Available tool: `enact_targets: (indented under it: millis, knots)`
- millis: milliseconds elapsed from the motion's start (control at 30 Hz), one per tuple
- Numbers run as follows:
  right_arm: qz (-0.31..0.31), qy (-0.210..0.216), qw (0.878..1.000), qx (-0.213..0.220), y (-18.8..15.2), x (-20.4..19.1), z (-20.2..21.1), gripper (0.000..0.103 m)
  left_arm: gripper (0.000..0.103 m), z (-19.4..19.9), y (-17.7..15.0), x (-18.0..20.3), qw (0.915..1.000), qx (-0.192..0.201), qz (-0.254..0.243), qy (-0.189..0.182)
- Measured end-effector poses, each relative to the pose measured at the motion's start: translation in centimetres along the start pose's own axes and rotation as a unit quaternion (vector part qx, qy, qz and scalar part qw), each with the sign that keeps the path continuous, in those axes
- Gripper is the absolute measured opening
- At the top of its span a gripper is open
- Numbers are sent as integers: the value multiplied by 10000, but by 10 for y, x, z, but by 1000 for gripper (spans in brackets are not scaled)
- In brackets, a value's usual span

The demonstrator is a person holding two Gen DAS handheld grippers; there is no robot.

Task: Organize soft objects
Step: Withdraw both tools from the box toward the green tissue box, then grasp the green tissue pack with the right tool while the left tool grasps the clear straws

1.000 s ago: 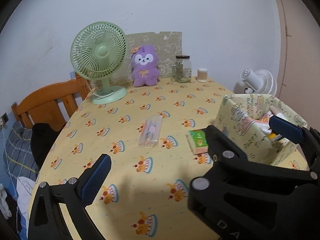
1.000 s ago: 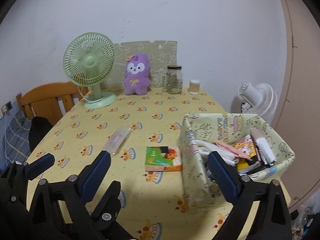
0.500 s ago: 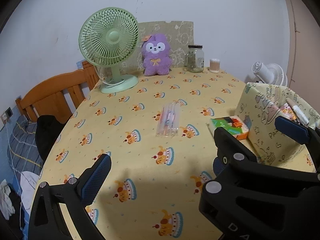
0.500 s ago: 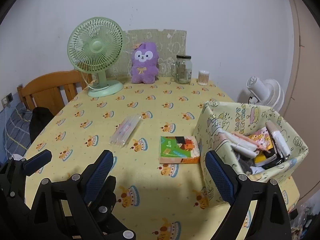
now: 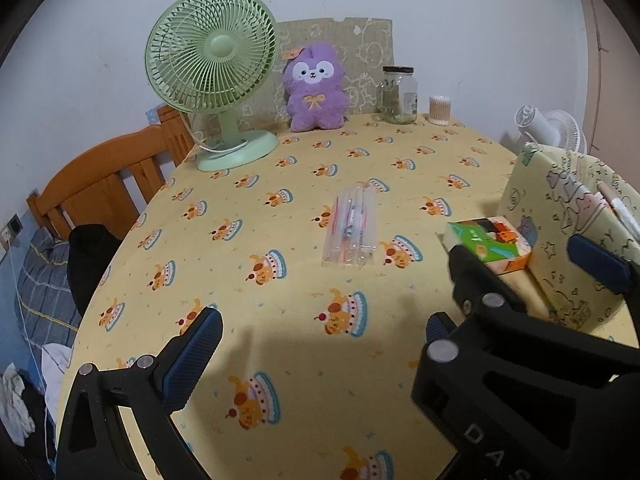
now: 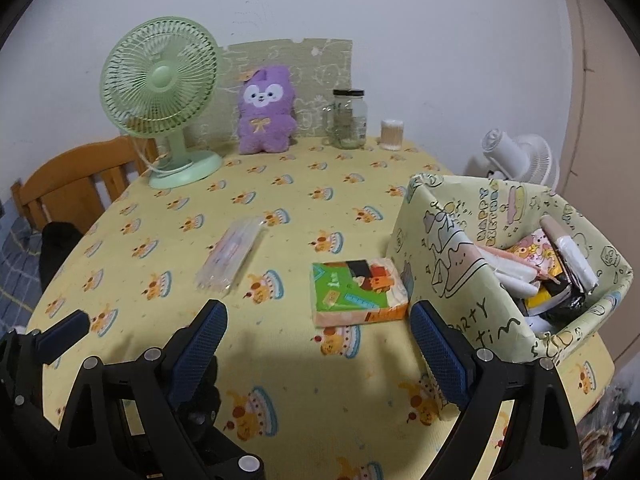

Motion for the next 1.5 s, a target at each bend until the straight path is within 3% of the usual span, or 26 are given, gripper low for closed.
enact_targets:
  millis: [233,633,1033,1367,1500]
  knots:
    - [-290,27,9992,-265,-3,-4,-16,93,103,-14,1,-8,9998,-128,-62,148]
    - [-544,-384,9966,-493,-1,-5,-46,86,103,-42,11,-5,9982,-435,-399,100]
    - [-1323,-546,9846,-1006,6,12,-70,80,101,-70,36,11,9930,-690,-825,-492]
    - [-1467,-543,9801,-1225,6,15,-87,80,95,-91,43,17,9917,-735,-990,-356]
    - [-1398,-432,9810,-1272,12,17,-97,79,90,-98,48,16,9939,-688,-824,-249]
Point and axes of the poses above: each gripper's, at about its wrist camera, not at the fingertips, and z roughly against the way its jaws point, x to its right, y to its top, the point moved 2 cm from there along -z, roughly the way its jaws point, and after that the axes turned 3 degrees about z, right-handed, at the moved point
